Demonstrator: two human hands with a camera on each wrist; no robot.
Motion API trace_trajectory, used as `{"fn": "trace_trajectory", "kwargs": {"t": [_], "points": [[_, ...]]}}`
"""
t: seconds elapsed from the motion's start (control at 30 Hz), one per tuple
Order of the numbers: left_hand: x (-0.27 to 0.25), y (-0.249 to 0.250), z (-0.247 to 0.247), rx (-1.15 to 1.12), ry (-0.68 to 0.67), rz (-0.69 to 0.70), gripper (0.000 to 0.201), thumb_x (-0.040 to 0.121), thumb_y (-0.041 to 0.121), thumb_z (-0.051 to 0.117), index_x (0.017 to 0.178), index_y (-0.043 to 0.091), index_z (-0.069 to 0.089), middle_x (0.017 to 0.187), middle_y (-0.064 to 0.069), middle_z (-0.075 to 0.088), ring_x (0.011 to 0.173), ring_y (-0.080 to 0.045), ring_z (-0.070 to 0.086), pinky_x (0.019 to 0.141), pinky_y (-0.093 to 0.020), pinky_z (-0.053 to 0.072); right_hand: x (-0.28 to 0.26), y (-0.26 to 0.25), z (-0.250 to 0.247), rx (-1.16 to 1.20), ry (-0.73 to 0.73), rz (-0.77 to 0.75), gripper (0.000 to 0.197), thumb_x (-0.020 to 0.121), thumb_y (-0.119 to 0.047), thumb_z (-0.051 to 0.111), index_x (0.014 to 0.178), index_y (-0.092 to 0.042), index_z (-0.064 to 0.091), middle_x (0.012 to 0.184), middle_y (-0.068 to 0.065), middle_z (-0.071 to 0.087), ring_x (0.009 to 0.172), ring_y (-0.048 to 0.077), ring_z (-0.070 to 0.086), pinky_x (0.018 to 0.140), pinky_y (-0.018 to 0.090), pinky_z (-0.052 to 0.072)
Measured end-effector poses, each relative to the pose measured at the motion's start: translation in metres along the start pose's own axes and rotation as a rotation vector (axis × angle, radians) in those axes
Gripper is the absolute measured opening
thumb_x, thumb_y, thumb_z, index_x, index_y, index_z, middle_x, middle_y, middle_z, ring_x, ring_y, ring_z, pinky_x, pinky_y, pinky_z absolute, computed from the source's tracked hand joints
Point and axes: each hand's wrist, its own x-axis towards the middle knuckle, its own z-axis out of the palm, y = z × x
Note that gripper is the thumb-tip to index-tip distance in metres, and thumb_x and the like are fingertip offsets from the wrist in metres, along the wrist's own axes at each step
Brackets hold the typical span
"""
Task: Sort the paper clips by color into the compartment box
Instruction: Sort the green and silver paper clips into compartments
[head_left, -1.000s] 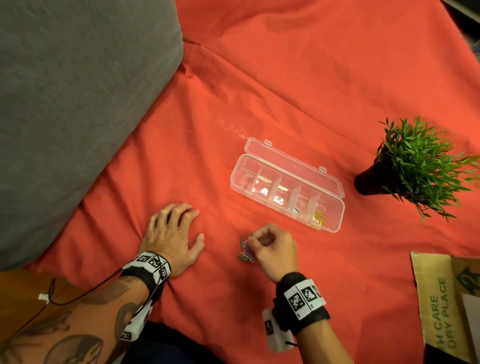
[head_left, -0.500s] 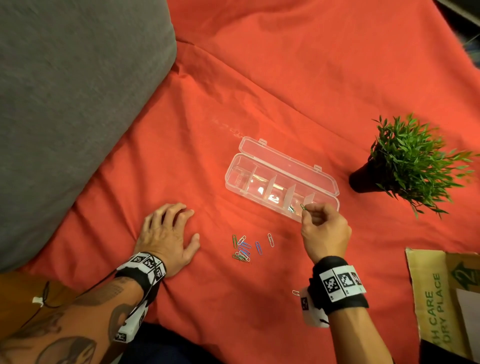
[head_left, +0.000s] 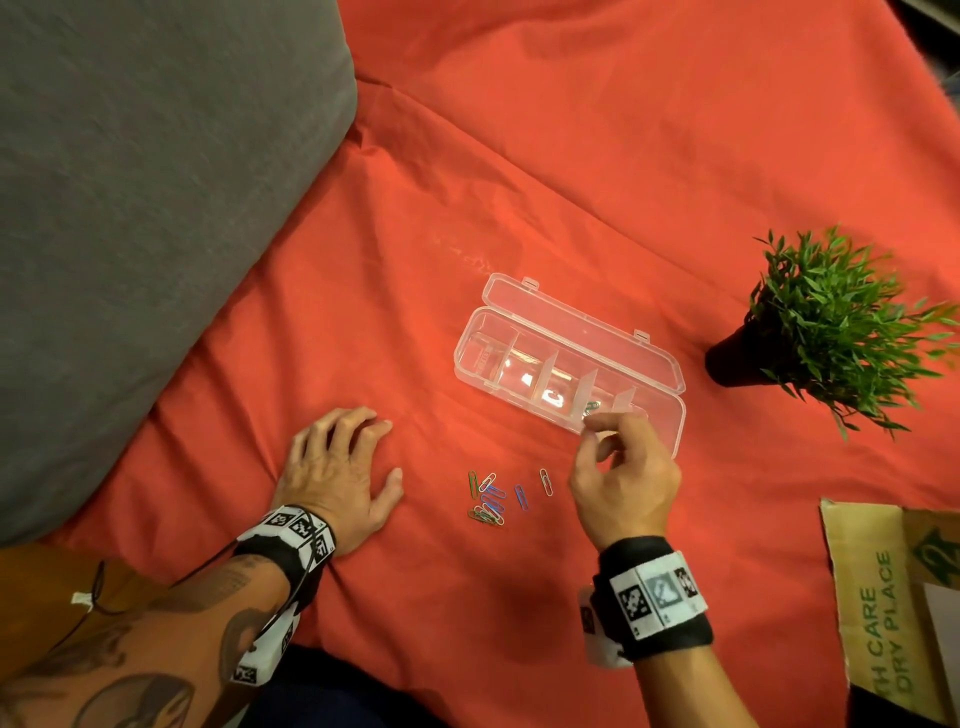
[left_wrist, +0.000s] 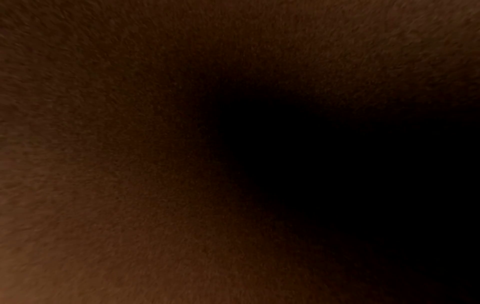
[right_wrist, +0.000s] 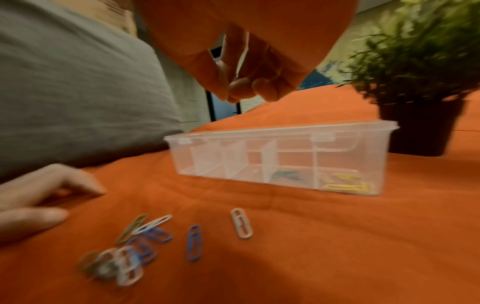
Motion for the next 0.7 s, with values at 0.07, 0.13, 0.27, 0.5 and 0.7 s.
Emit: {"fn": "trace_trajectory", "kwargs": {"t": [0.07, 0.13, 0.27, 0.5, 0.7], "points": [[0.000, 0.000, 0.000, -0.002, -0.003, 0.000, 0.061, 0.080, 0.057, 0.052, 0.132, 0.024, 0.056, 0.141, 0.002, 0.051, 0.132, -0.030, 0.044, 0.105, -0.052, 0.037, -0.014, -0.011, 0.008, 0.032, -0.118, -0.085, 0.015, 0.075, 0.000, 0.064, 0.080, -0.014, 0.066, 0.067, -0.005, 0.057, 0.059, 0.012, 0.054, 0.062, 0.020, 0.042], [0.000, 0.000, 0.000, 0.001, -0.007, 0.002, 0.062, 0.080, 0.058, 0.052, 0.132, 0.024, 0.056, 0.141, 0.002, 0.050, 0.133, -0.029, 0.044, 0.104, -0.051, 0.037, -0.028, -0.017, 0.020, 0.006, -0.350, -0.113, 0.011, 0.076, -0.008, 0.063, 0.080, -0.018, 0.064, 0.075, -0.005, 0.059, 0.067, 0.015, 0.057, 0.065, 0.029, 0.047], [0.000, 0.000, 0.000, -0.005, -0.012, -0.002, 0.062, 0.081, 0.058, 0.052, 0.132, 0.024, 0.055, 0.142, 0.002, 0.050, 0.133, -0.029, 0.044, 0.104, -0.052, 0.038, -0.044, -0.022, 0.043, -0.152, -0.697, -0.037, 0.015, 0.078, -0.027, 0.061, 0.091, -0.020, 0.062, 0.092, -0.001, 0.058, 0.083, 0.025, 0.061, 0.071, 0.036, 0.051], [0.000, -0.001, -0.001, 0.001, -0.027, -0.010, 0.062, 0.081, 0.059, 0.052, 0.133, 0.025, 0.055, 0.143, 0.003, 0.050, 0.134, -0.029, 0.043, 0.105, -0.051, 0.038, -0.057, -0.046, 0.063, -0.325, -0.842, -0.014, 0.024, 0.080, -0.008, 0.055, 0.103, -0.013, 0.055, 0.103, 0.009, 0.057, 0.093, 0.038, 0.062, 0.074, 0.043, 0.052], [0.000, 0.000, -0.001, -0.002, -0.019, -0.004, 0.062, 0.080, 0.059, 0.051, 0.132, 0.024, 0.056, 0.142, 0.002, 0.051, 0.133, -0.029, 0.044, 0.104, -0.052, 0.038, -0.055, -0.051, 0.063, -0.337, -0.900, 0.029, 0.031, 0.077, -0.008, 0.056, 0.107, -0.011, 0.050, 0.110, 0.013, 0.058, 0.098, 0.039, 0.061, 0.079, 0.042, 0.050]]}}
